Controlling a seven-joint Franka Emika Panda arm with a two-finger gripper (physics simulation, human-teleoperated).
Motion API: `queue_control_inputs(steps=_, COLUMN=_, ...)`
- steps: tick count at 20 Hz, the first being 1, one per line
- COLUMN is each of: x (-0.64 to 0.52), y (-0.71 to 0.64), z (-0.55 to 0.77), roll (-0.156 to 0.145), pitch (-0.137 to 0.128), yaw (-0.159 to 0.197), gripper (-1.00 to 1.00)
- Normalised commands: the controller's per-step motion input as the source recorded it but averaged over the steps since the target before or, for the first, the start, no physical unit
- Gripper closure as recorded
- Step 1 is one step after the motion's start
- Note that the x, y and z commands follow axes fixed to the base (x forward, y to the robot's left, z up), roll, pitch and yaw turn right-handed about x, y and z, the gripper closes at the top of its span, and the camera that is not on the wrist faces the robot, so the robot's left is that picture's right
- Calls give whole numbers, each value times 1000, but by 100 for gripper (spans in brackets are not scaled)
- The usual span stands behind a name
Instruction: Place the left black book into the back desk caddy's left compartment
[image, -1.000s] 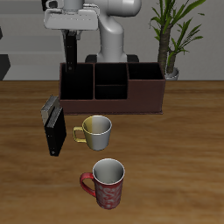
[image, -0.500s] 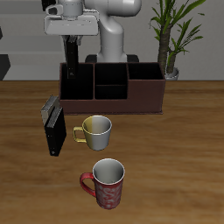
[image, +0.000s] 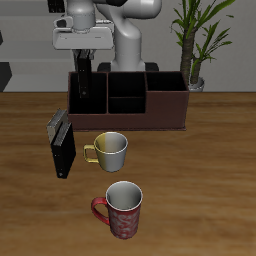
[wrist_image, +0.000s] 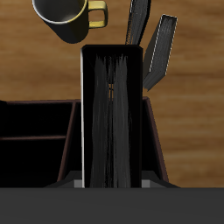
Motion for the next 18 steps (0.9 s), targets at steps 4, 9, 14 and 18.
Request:
queue_control_inputs(steps=4, x=-62, y=71, z=-247, roll=-2, pitch=22, yaw=-14, gripper=100)
queue_control_inputs(steps=9, x=-92, y=24, z=-155, roll=6, pitch=5, yaw=10, gripper=100)
queue_control_inputs(steps=14, x=-117, y=-20, z=-58, roll=2, pitch=-1, yaw=-6, gripper=100)
queue_control_inputs(steps=18, x=-35, y=-26, z=-51, roll=-3, pitch=-2, yaw=1, gripper=100)
